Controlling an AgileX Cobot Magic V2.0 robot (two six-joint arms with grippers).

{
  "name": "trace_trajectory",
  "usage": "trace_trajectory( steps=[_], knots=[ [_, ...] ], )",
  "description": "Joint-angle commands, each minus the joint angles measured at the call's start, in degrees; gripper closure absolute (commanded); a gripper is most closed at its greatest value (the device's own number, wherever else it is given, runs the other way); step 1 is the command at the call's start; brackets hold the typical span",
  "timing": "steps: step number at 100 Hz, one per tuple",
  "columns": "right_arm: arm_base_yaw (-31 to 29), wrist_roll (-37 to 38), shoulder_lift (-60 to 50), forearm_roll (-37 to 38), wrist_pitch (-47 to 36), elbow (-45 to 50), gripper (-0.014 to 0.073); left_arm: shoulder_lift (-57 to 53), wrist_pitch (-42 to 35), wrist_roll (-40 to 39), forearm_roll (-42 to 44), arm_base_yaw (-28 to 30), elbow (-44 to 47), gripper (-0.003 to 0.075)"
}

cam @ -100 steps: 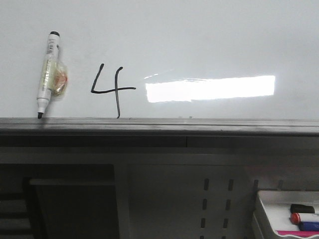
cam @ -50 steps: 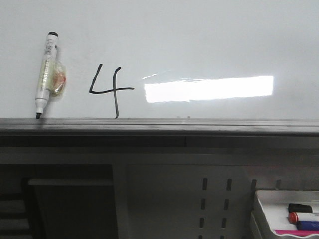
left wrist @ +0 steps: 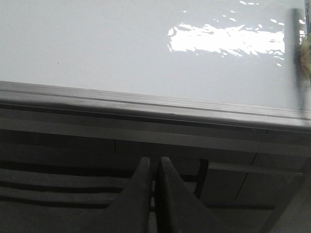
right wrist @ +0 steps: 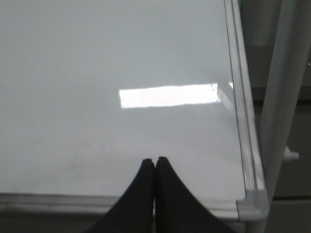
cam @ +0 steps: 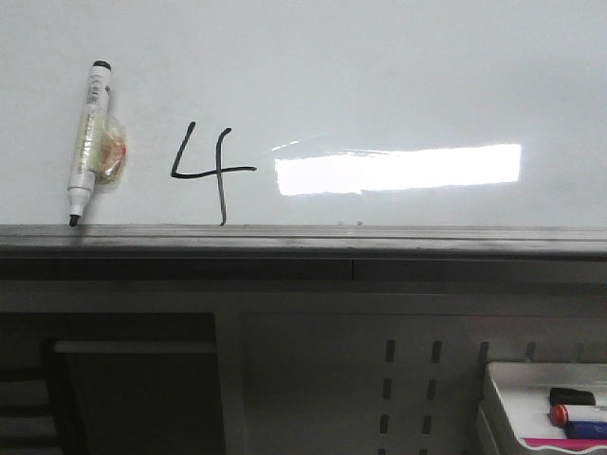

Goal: Write number 4 on whiteboard

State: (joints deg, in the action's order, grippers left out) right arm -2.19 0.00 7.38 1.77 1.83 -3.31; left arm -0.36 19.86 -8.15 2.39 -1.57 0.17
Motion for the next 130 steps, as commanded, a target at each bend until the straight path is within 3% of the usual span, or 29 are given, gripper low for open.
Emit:
trace_trajectory(
  steps=[1,10,15,32,130],
  knots=[
    [-0.9,0.0,-0.4,0.7,-3.8,1.5,0.0648,-1.4,-2.4,-0.1,0.0,0.0,2.0,0.0741],
    [-1.1,0.0,-2.6,0.7,-3.7,5.5,0.0648,-1.4,-2.4,-0.1,0.0,0.0,2.0,0.0741],
    [-1.1,0.0,-4.2,0.6,3.8,5.0,0.0648,-1.4,-2.4,-0.1,0.0,0.0,2.0,0.0741],
    [-1.1,0.0,-8.8,0.6,16.5,5.3,0.0648,-1.4,-2.4,-0.1,0.0,0.0,2.0,0.0741],
    [-1.1,0.0,-8.9,0.6,16.5,5.3,0.0648,-1.4,-2.4,-0.1,0.0,0.0,2.0,0.0741]
  ],
)
